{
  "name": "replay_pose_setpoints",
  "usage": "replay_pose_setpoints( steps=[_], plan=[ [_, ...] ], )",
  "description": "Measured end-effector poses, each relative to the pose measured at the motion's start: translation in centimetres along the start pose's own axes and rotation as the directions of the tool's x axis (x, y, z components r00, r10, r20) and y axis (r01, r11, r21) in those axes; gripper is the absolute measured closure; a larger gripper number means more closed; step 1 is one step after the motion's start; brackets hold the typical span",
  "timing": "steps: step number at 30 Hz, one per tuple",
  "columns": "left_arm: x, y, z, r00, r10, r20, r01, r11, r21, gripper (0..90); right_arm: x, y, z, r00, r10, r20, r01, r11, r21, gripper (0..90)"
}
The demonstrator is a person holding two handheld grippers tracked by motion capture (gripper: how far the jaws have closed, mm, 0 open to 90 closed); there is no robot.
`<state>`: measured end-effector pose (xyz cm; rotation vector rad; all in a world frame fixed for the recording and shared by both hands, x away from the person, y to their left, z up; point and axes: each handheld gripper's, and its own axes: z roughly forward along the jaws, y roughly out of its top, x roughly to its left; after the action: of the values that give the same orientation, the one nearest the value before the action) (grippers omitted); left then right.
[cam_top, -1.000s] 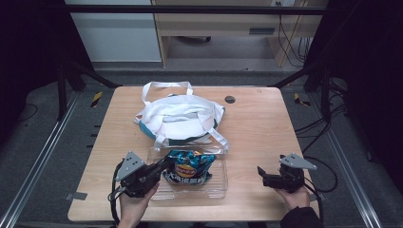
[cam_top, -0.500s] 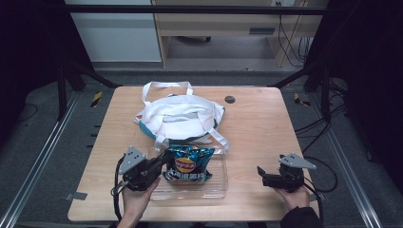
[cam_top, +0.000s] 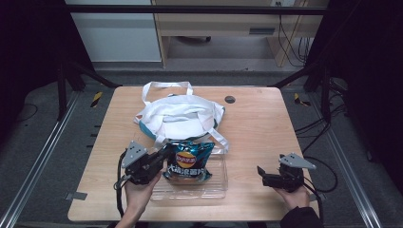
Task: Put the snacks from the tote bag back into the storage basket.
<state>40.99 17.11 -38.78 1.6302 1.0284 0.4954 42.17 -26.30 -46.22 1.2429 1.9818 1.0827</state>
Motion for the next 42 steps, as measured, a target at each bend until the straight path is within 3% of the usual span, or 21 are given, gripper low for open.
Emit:
replay_pose_setpoints(
  steps=[23,29,42],
  plan=[
    [1.1,0.4,1.8,0.9998,0.02,0.001,-0.02,0.9993,-0.032,82.2,-0.1,0.0,0.2,1.0,-0.001,0.002,0.001,1.0,0.009,4.3],
    [1.0,0.4,2.1,0.9988,0.047,-0.014,-0.047,0.9981,-0.039,80.7,0.0,0.0,0.2,1.0,0.003,0.002,-0.003,1.0,0.012,4.3],
    [1.3,0.3,2.5,0.9983,0.054,-0.023,-0.054,0.9984,0.019,58.9,-0.1,0.0,0.1,1.0,0.009,0.001,-0.009,1.0,0.005,4.3]
  ],
)
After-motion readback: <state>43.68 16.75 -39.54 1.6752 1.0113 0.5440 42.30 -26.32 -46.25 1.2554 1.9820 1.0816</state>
